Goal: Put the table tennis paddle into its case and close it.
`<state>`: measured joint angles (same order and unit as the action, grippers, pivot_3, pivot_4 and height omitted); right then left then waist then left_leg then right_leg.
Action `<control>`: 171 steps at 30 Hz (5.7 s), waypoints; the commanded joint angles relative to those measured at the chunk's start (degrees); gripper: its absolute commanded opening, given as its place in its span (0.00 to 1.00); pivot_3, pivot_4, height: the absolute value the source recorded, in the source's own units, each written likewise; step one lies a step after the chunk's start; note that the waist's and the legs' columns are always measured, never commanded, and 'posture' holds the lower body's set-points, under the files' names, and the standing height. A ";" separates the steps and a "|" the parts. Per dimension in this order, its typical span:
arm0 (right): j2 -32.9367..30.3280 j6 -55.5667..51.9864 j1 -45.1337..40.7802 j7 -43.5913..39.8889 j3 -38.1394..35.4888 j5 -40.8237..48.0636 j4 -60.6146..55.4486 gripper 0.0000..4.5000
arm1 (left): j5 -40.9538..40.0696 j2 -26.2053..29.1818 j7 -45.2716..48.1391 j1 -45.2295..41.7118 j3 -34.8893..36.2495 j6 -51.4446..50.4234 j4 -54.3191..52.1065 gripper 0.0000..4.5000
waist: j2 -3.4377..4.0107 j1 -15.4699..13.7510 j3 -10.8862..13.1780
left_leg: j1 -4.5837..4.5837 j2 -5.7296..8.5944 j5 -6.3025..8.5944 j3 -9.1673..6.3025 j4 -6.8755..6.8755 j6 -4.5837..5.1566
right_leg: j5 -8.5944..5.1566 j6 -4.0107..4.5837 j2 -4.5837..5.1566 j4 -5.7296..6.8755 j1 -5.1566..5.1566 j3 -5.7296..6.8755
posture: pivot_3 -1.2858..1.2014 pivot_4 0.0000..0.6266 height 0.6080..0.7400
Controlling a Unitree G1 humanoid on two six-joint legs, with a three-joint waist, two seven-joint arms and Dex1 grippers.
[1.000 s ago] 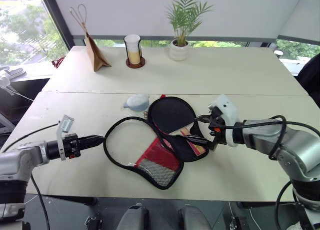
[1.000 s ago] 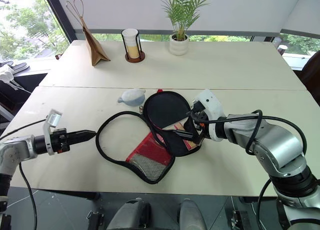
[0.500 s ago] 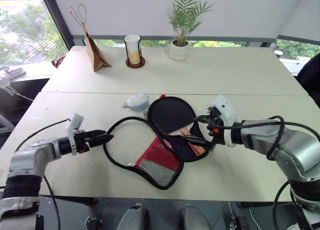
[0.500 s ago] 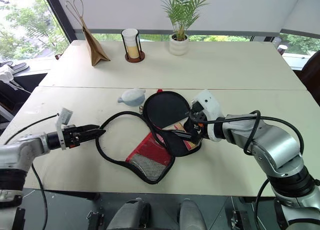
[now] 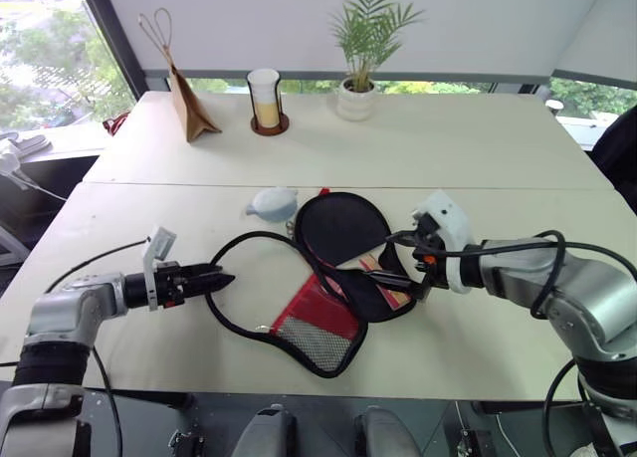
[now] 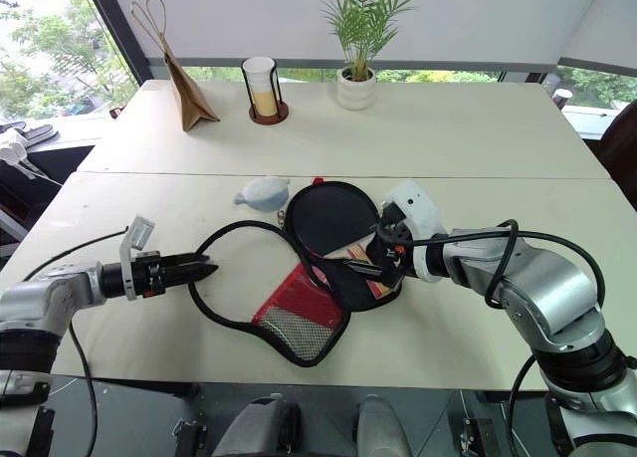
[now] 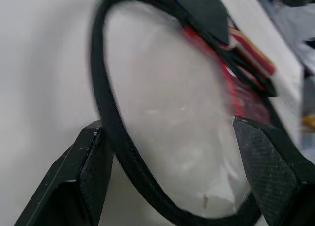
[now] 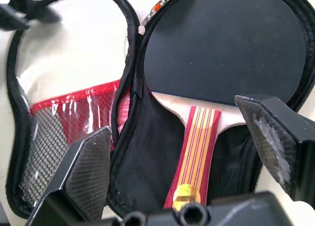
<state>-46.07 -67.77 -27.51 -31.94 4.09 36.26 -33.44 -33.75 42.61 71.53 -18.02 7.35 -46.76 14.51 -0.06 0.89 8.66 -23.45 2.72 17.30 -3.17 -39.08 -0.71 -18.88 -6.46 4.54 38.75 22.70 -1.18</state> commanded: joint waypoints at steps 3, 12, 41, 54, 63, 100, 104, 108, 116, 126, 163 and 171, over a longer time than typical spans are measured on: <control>-0.14 0.64 -1.07 -0.04 -0.89 -0.36 -1.67 1.00 | -2.60 1.46 2.10 4.26 -0.90 -3.53 -5.99 0.84 | 0.00 -0.04 0.00 | 0.00 0.00 0.00 -0.01 0.00 0.00 | 0.00 0.00 0.00 -0.01 -0.01 0.00 | 0.52 0.24 1.00; -0.75 0.73 -1.07 -0.39 -2.22 -0.17 -1.69 1.00 | -5.32 0.30 -0.30 5.54 0.82 -5.16 -9.10 0.84 | 0.00 -0.21 0.00 | 0.00 0.00 0.00 -0.02 0.01 0.01 | 0.00 0.00 0.00 -0.24 -0.10 0.00 | 0.52 0.24 1.00; -8.95 -6.48 -8.98 2.91 -25.32 6.84 0.86 1.00 | -17.71 -22.92 -28.22 -28.77 4.32 -24.13 4.26 0.23 | -0.01 -0.13 0.00 | -0.01 0.02 0.00 0.02 -0.03 0.01 | 0.01 -0.01 -0.04 -0.32 -0.18 0.03 | 0.52 0.24 1.00; -9.39 -5.79 -8.96 4.50 -25.30 7.09 1.24 1.00 | -12.90 -35.61 -30.67 -40.34 5.16 -10.73 14.16 0.78 | -0.04 -0.22 0.01 | -0.01 0.06 -0.02 0.04 -0.02 -0.01 | 0.01 -0.02 -0.03 -0.34 -0.17 0.02 | 0.52 0.24 1.00; -8.04 -2.85 -9.60 4.78 -22.23 6.32 1.62 1.00 | -8.92 -27.65 -24.62 -38.09 3.65 -2.51 5.81 0.78 | -0.04 -0.05 0.01 | -0.01 0.06 -0.03 0.05 0.00 -0.03 | 0.01 -0.02 -0.03 -0.33 -0.13 0.00 | 0.52 0.24 1.00; 4.77 -6.85 1.56 -5.20 -14.01 6.12 18.39 1.00 | 7.59 -7.11 -9.92 -9.88 -5.40 19.91 -15.85 0.78 | -0.04 -0.06 0.01 | 0.00 0.11 -0.07 -0.11 -0.03 -0.04 | 0.01 -0.02 0.00 -0.28 -0.20 0.06 | 0.52 0.24 1.00; 3.24 -3.87 2.27 -8.01 -10.00 3.98 22.39 1.00 | 7.10 -7.25 -10.55 -9.08 -5.36 19.06 -17.40 0.78 | -0.04 -0.18 0.01 | 0.01 0.11 -0.07 -0.10 -0.03 -0.03 | 0.01 -0.02 0.00 -0.28 -0.22 0.06 | 0.52 0.24 1.00; 3.06 -0.26 2.36 -10.47 -5.55 1.23 26.48 1.00 | 4.75 -5.30 -9.08 -6.88 -4.09 17.12 -20.43 0.78 | -0.04 -0.05 0.01 | 0.01 0.11 -0.07 -0.09 -0.02 -0.03 | 0.01 -0.02 0.01 -0.29 -0.22 0.06 | 0.52 0.24 1.00; 4.31 1.02 0.90 -14.18 -2.56 0.36 29.98 1.00 | -0.59 0.24 -4.65 -2.27 -2.28 14.23 -27.14 0.78 | -0.03 0.06 0.00 | 0.04 0.07 -0.07 -0.10 -0.02 -0.03 | 0.01 -0.01 -0.01 -0.33 -0.25 0.06 | 0.52 0.24 1.00; 6.27 2.99 -2.00 -18.45 3.36 -2.76 35.20 0.94 | -0.65 2.68 -2.41 -3.30 -2.50 15.71 -26.28 0.79 | -0.05 0.15 -0.01 | 0.08 0.04 -0.07 -0.10 -0.01 -0.03 | 0.01 -0.01 -0.02 -0.38 -0.30 0.07 | 0.52 0.24 1.00; 19.11 -24.73 22.30 4.01 -22.16 20.06 11.12 0.19 | 1.30 0.39 -8.26 -3.26 -3.80 18.91 -26.23 0.80 | -0.05 -0.21 -0.05 | 0.07 0.05 -0.04 -0.14 0.11 0.01 | 0.01 -0.02 -0.02 -0.46 -0.34 0.08 | 0.52 0.24 1.00; 15.08 -24.73 24.67 7.93 -24.07 27.22 12.13 0.19 | 1.80 0.18 -8.18 -2.61 -4.02 19.33 -26.58 0.80 | -0.05 -0.25 -0.05 | 0.08 0.05 -0.03 -0.15 0.09 0.03 | 0.01 -0.01 -0.02 -0.51 -0.40 0.08 | 0.52 0.24 1.00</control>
<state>-30.01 -90.31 -4.29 -25.39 -20.53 62.13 -21.87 -31.90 42.62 63.43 -20.52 2.98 -28.27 -10.31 -0.11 0.63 8.61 -23.37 2.77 17.27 -3.32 -38.99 -0.67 -18.87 -6.47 4.52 38.24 22.31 -1.10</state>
